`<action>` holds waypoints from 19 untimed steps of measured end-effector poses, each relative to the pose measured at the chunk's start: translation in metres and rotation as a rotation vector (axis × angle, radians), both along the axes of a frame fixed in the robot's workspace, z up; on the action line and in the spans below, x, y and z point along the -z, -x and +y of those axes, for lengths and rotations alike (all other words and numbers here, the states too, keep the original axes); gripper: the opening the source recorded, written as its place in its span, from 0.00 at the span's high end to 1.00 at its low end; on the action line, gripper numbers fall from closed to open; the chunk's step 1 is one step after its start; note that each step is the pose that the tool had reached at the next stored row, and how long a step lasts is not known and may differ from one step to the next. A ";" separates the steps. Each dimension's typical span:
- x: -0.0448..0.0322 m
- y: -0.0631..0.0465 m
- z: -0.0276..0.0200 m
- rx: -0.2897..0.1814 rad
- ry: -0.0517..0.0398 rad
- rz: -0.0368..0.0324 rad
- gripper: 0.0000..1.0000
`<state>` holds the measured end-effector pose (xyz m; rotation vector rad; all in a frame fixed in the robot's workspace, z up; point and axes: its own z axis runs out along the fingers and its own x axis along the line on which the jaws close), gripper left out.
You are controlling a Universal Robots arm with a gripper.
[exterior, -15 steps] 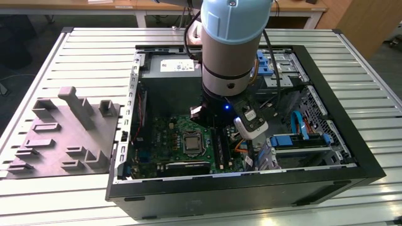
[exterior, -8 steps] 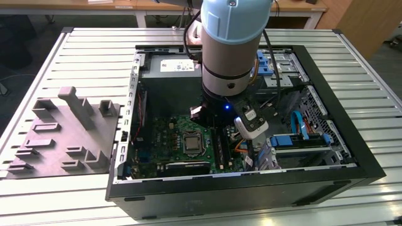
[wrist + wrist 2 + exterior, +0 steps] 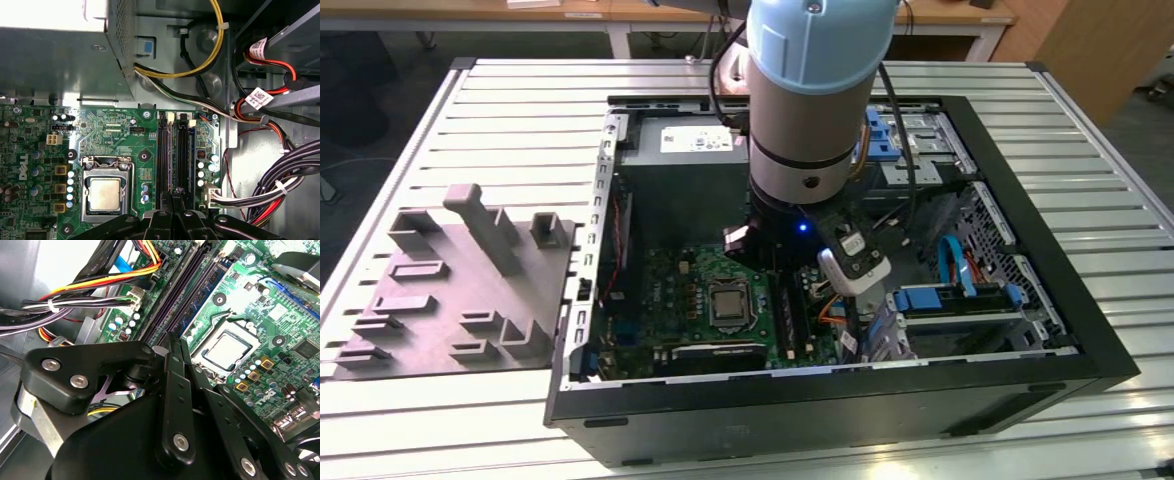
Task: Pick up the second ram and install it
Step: 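Insert the second ram into the second slot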
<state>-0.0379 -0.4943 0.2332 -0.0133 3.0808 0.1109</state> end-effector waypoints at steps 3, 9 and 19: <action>0.0000 0.000 0.0000 -0.003 -0.0001 0.0000 0.88; 0.0012 0.000 0.0000 -0.003 -0.0021 0.0000 0.88; 0.0026 0.000 -0.0013 -0.003 -0.0092 0.0001 0.88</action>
